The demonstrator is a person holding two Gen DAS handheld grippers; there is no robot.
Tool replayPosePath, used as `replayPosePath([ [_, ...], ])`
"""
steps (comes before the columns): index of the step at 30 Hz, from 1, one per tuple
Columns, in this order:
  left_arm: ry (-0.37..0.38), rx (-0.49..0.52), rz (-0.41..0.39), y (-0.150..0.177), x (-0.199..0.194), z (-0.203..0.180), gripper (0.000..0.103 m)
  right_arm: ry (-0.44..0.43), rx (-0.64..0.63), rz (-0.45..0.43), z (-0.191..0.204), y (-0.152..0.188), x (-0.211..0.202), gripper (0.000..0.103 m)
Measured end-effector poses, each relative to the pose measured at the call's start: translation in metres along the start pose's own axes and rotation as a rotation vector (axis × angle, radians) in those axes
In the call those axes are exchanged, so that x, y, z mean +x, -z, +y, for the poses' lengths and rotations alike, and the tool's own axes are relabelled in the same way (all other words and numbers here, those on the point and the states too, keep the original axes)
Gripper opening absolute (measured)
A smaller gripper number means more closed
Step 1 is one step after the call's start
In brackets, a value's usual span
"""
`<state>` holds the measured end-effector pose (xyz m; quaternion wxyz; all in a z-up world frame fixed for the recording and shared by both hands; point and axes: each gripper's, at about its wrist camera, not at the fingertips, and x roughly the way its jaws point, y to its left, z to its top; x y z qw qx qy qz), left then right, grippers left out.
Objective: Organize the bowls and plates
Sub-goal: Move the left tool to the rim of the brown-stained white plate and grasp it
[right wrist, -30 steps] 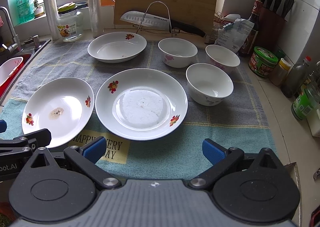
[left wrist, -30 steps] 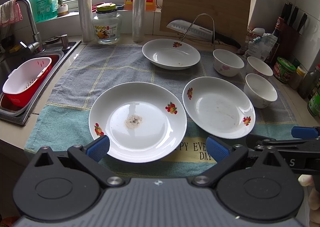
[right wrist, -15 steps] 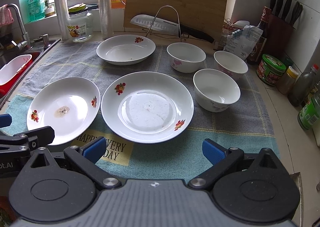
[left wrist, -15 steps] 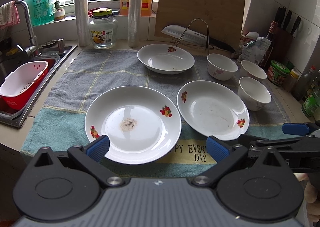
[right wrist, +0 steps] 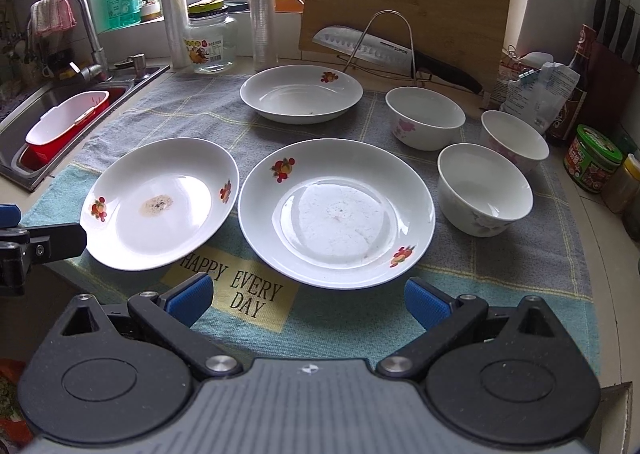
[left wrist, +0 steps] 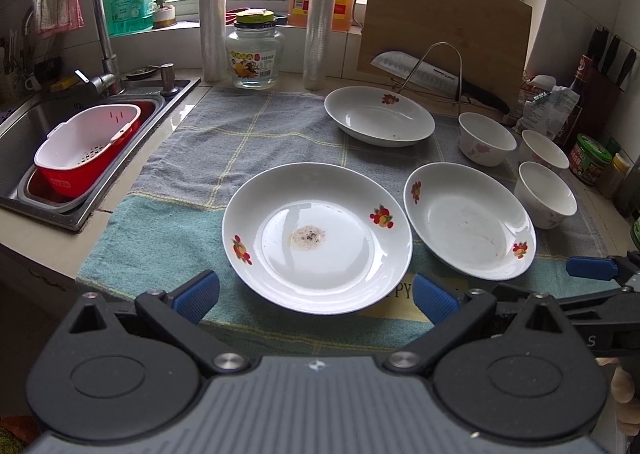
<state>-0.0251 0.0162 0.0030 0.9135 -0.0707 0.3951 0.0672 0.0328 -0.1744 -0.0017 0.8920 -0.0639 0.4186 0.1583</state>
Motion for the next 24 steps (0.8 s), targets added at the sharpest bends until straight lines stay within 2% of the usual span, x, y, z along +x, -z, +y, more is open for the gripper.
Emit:
replayPosePath([
  [7,-0.065,-0.047,0.002,0.002,0.001,0.01,0.102,-0.143,-0.06,0.001,0.012,0.003,0.019,0.103],
  [14,-0.109,-0.097,0.022,0.006,0.0,0.042,0.102,-0.253,-0.125,0.029,0.045,0.008,0.048,0.103],
  [24,-0.083,-0.093,0.046,-0.009,0.017,0.091,0.102,-0.227,-0.123,0.048,0.086,0.01,0.083,0.103],
])
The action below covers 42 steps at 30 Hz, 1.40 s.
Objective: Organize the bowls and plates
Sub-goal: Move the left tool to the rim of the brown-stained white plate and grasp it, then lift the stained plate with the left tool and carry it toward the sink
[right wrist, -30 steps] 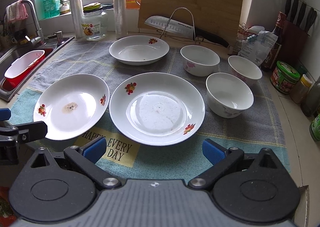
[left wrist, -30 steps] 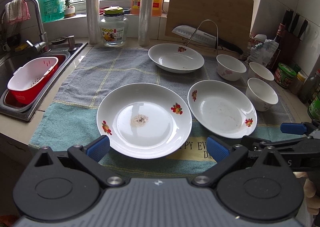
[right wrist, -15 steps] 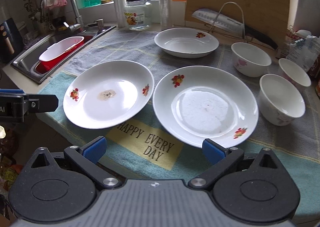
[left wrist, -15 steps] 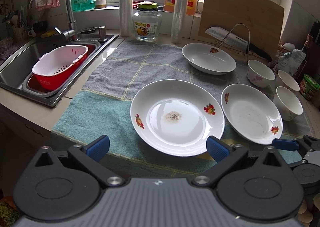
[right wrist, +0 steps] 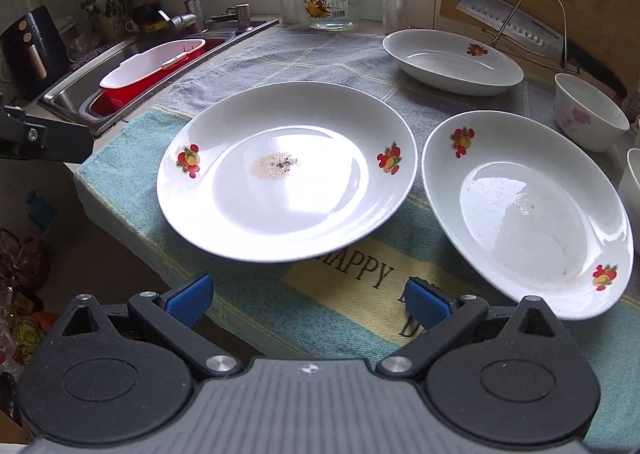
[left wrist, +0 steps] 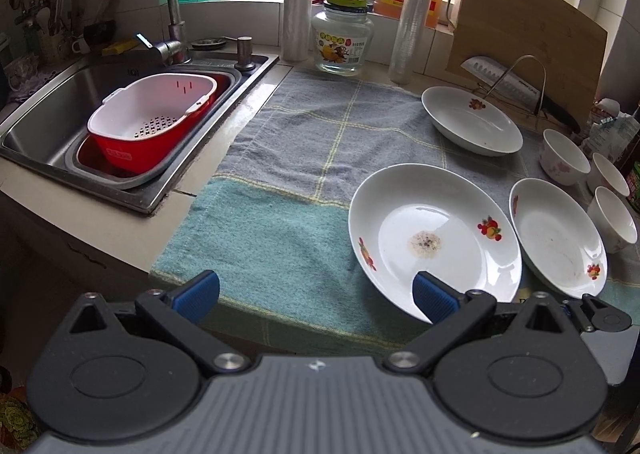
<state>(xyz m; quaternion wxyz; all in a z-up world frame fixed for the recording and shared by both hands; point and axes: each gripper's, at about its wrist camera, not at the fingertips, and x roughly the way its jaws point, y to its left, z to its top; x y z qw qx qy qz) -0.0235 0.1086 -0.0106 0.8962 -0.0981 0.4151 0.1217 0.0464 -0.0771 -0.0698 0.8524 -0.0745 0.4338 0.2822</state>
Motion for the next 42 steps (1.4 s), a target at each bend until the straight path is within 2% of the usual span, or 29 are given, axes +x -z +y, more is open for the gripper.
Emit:
replayPosePath([
  [7,0.036,0.026,0.03,-0.009,0.019,0.018,0.102,0.052,-0.029,-0.023,0.012,-0.009,0.018,0.103],
  [13,0.096,0.074,0.046,-0.022,0.037,0.023,0.102,0.085,-0.079,-0.048,0.02,-0.01,0.027,0.103],
  [20,0.222,0.163,0.073,-0.041,0.063,0.014,0.102,0.063,-0.108,-0.086,0.021,-0.009,0.029,0.103],
  [28,0.354,0.253,0.119,-0.061,0.094,-0.021,0.102,0.043,-0.128,-0.104,0.019,-0.008,0.028,0.103],
  [32,0.379,0.265,0.151,-0.067,0.114,-0.031,0.102,0.026,-0.146,-0.12,0.016,-0.006,0.028,0.103],
  [40,0.394,0.391,0.276,-0.066,0.146,-0.039,0.102,0.013,-0.163,-0.126,0.015,-0.006,0.027,0.103],
  [42,0.391,0.431,0.279,-0.065,0.149,-0.039,0.102,0.015,-0.16,-0.125,0.015,-0.006,0.026,0.103],
])
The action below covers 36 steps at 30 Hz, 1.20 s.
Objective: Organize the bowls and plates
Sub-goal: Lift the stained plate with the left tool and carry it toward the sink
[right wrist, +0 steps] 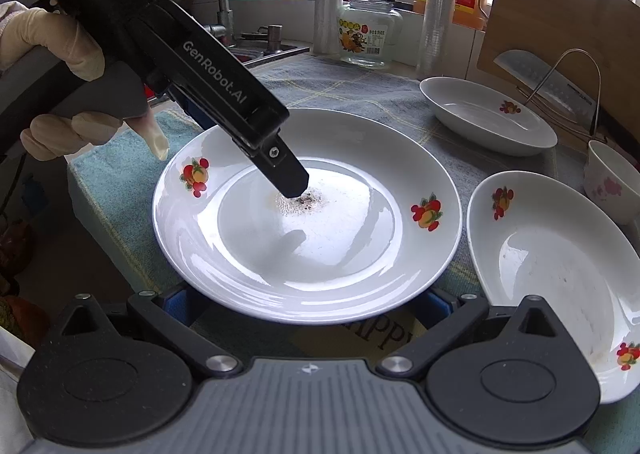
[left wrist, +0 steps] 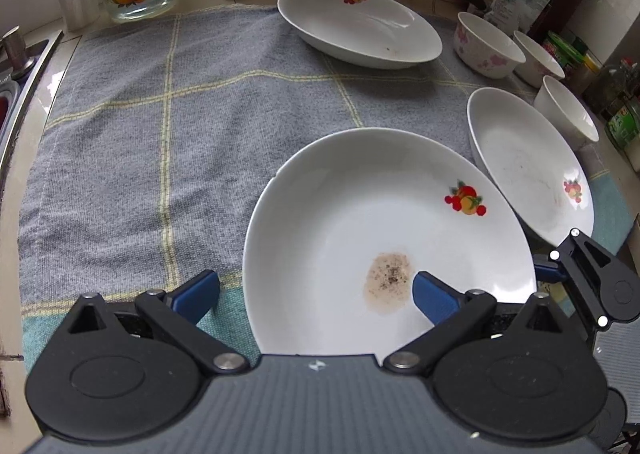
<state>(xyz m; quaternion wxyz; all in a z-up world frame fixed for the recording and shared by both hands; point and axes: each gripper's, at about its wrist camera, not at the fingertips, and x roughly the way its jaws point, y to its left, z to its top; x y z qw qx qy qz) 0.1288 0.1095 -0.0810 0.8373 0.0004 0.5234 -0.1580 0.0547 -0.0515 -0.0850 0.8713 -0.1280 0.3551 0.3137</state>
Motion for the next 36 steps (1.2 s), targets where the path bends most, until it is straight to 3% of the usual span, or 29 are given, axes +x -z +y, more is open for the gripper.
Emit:
replayPosePath([
  [8,-0.034,0.137,0.04,-0.001,0.005,-0.004,0.103,0.04,0.032,-0.003,0.004,0.002,-0.002,0.103],
  [12,-0.03,0.141,0.027,-0.002,0.005,-0.002,0.103,0.048,0.04,0.002,0.005,0.001,-0.002,0.103],
  [19,-0.024,0.151,-0.064,0.01,0.002,-0.001,0.103,0.05,0.045,-0.007,0.005,0.001,-0.002,0.103],
  [23,-0.019,0.164,-0.058,0.007,0.001,-0.001,0.103,0.047,0.044,-0.03,0.005,0.005,-0.004,0.103],
  [28,0.006,0.23,-0.051,0.002,0.0,0.0,0.102,0.05,0.047,-0.053,0.007,0.008,-0.006,0.103],
  [36,0.114,0.342,-0.04,-0.024,0.001,-0.002,0.1,0.059,0.055,-0.078,0.01,0.012,-0.01,0.103],
])
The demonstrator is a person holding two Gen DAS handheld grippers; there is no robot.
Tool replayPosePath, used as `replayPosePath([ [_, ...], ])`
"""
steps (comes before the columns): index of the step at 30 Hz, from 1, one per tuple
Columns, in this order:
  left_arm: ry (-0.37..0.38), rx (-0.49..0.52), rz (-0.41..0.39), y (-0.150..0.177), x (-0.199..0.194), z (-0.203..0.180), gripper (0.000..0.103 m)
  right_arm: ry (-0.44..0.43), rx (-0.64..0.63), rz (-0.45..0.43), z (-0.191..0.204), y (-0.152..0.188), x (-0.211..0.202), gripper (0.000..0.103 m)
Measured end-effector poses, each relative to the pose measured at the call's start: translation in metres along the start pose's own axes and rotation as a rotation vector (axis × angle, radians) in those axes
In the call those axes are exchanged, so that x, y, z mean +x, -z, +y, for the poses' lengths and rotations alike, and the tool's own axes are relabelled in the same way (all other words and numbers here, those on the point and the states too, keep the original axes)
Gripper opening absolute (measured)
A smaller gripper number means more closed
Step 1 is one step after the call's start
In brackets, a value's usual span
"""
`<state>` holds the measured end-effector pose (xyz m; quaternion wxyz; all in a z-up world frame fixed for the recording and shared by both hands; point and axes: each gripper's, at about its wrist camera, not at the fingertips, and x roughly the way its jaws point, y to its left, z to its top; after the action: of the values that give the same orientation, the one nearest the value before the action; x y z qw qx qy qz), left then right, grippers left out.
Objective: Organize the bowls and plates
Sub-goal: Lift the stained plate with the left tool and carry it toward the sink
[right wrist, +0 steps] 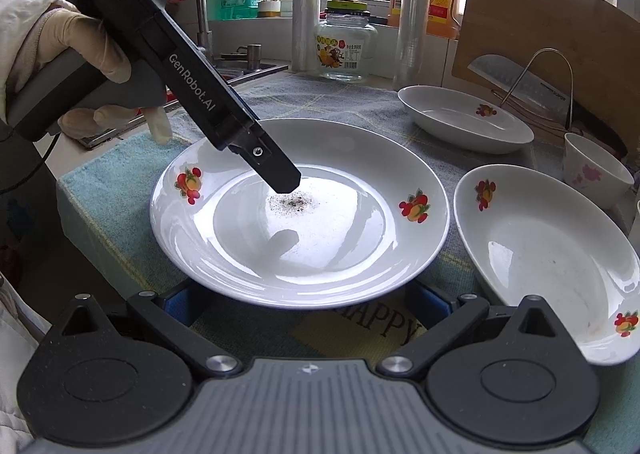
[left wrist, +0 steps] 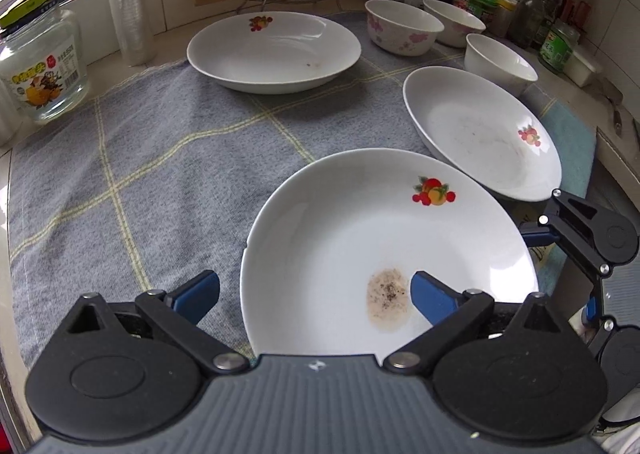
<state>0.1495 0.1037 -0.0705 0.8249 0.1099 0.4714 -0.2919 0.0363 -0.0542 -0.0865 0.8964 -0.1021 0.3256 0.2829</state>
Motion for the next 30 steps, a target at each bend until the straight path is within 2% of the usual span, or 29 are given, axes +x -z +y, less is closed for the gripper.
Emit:
replayPosePath([
  [4,0.048,0.036,0.033,-0.01,0.005,0.004,0.094,-0.001,0.001,-0.003,0.0,0.0,-0.001,0.103],
  [7,0.077,0.058,0.061,-0.016,0.01,0.007,0.094,-0.003,0.001,-0.01,0.0,0.001,-0.001,0.103],
  [11,0.117,0.074,0.101,-0.021,0.014,0.012,0.084,-0.012,-0.007,-0.02,-0.001,0.002,-0.002,0.103],
  [18,0.151,0.105,0.153,-0.026,0.023,0.015,0.084,-0.042,-0.027,-0.033,-0.002,0.0,0.0,0.103],
  [30,0.177,0.13,0.177,-0.034,0.029,0.017,0.083,-0.027,-0.023,-0.009,0.002,-0.005,0.001,0.103],
])
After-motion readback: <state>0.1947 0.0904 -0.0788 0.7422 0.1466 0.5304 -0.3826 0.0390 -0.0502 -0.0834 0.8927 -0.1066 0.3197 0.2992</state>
